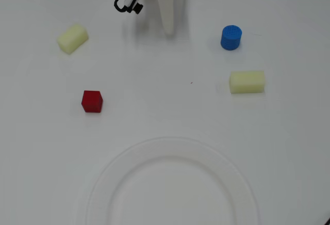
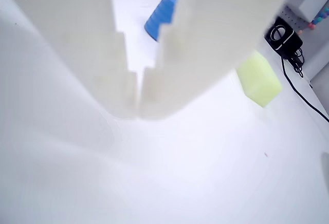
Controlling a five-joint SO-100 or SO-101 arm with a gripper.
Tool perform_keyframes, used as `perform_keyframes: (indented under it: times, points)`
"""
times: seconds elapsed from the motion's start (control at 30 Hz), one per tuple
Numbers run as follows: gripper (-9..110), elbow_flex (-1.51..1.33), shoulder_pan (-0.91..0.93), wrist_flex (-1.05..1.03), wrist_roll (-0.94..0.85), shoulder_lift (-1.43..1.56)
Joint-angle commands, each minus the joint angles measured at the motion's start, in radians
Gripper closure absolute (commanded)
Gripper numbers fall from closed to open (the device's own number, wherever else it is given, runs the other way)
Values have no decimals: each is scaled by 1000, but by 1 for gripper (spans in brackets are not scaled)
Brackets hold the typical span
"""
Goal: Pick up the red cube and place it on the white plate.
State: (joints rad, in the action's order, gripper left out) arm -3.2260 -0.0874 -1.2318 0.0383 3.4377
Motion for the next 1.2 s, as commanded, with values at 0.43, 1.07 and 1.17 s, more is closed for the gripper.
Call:
perform_keyframes:
  times: [0.43,1.07,1.17]
  points:
    - [102,-21,29,118,-29,9]
    - [101,931,163,81,-86,-1000]
    - [101,1118,209,38,-100,-1177]
